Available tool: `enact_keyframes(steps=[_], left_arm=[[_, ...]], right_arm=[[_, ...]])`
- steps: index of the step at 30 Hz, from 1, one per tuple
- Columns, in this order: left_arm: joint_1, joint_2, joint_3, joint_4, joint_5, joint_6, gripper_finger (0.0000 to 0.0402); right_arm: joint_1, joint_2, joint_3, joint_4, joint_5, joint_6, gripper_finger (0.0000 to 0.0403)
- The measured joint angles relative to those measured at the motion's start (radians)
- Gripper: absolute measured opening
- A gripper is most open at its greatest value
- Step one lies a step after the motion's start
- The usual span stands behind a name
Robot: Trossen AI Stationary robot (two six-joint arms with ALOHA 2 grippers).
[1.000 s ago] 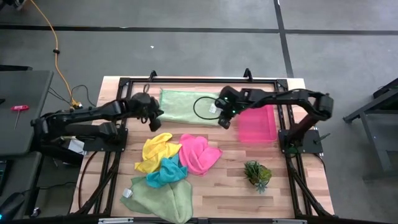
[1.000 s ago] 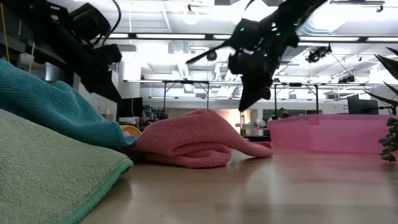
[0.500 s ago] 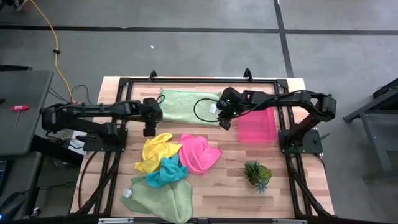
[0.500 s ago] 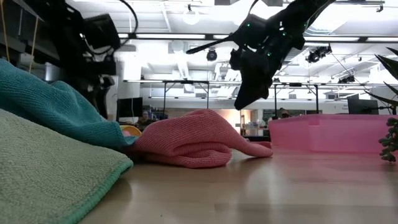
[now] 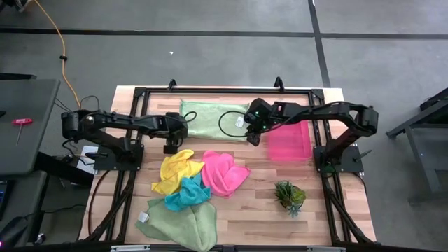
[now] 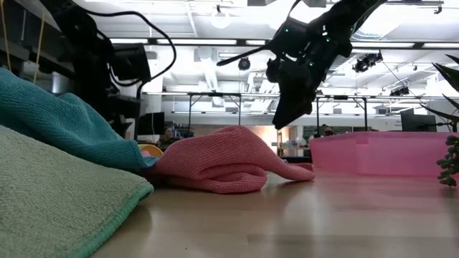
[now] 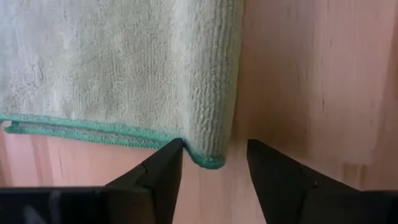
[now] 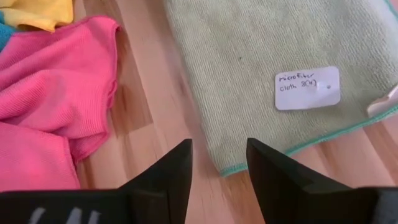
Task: Fold microfiber towels
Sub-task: Fold the top light green microfiber cloth
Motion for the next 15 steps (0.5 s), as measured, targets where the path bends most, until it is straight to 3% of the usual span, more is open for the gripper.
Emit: enact_keyframes(steps=[8, 15], left_arm=[[0.0, 0.0, 0.0, -0.022, 0.02, -0.002, 0.0019], [0.0, 0.0, 0.0, -0.054, 0.037, -0.027, 0.0006]], right_arm=[[0.002, 0.096, -0.003, -0.002, -0.029, -0.142, 0.0145], [0.029, 0.164, 0.013, -0.003, -0.029, -0.367, 0.0145]])
